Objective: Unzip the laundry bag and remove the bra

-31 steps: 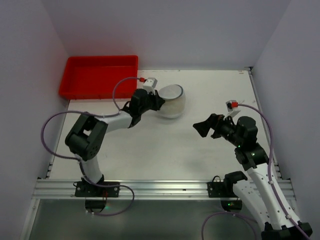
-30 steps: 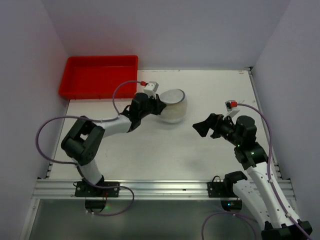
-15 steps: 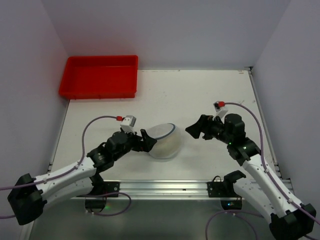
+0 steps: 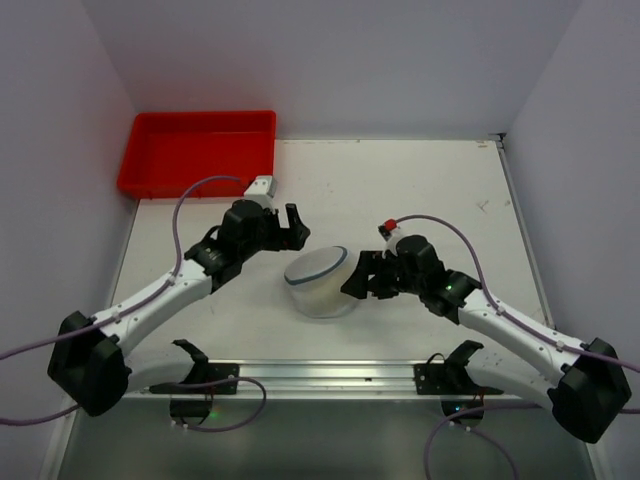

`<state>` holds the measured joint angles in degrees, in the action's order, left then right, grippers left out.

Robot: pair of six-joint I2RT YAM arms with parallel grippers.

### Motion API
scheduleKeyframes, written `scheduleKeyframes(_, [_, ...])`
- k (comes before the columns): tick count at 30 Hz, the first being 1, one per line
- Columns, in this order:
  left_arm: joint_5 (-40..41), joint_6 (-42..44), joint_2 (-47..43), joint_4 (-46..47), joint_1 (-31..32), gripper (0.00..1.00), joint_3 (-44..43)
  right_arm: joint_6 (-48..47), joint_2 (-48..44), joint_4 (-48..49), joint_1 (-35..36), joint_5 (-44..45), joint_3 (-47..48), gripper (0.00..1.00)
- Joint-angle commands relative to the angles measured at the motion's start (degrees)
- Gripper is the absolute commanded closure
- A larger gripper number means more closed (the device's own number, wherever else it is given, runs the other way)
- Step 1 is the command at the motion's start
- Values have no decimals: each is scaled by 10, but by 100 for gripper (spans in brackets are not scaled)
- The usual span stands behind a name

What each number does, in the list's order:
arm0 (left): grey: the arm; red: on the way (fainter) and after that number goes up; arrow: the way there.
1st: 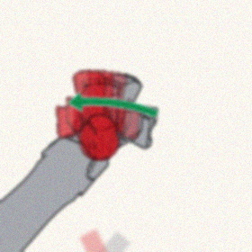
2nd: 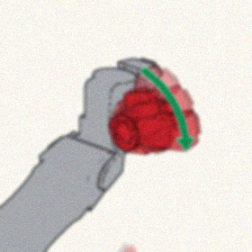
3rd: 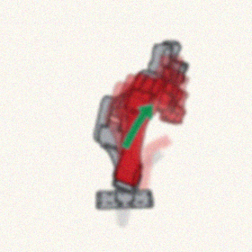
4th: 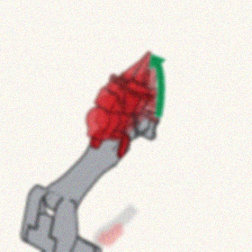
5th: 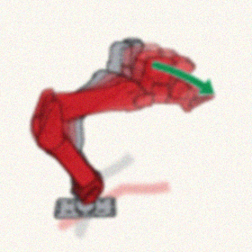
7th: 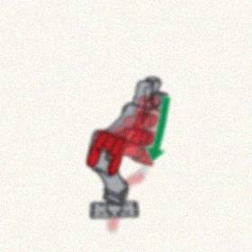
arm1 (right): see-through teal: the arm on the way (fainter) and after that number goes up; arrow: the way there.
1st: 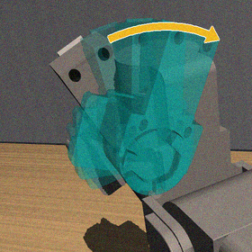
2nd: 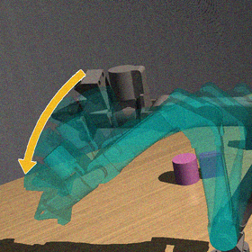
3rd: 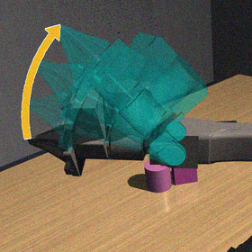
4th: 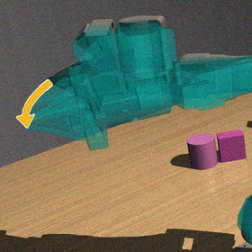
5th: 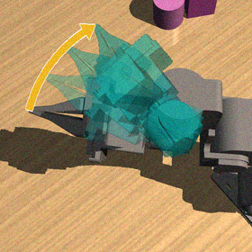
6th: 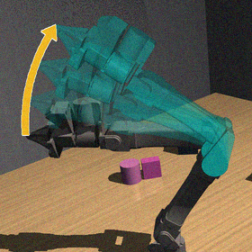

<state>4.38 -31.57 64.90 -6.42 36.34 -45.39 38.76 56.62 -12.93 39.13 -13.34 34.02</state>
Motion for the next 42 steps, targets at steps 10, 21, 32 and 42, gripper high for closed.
scheduleKeyframes(10, [-129, 0, 148, 40, -36, 19, 31, 32, 164, 116, -5, -4, 50, 23])
scheduleKeyframes(21, [-155, -97, -43, 38, 34, 17, 152, -82, 346, 66, -82, -26, 277, 25])
scheduleKeyframes(32, [-85, -102, -76, 15, 45, 5, 165, -149, 182, -10, -95, 68, 207, 13])
scheduleKeyframes(42, [-144, -111, 6, 161, 44, 5, 191, -110, -64, 70, -95, -43, -51, 7])
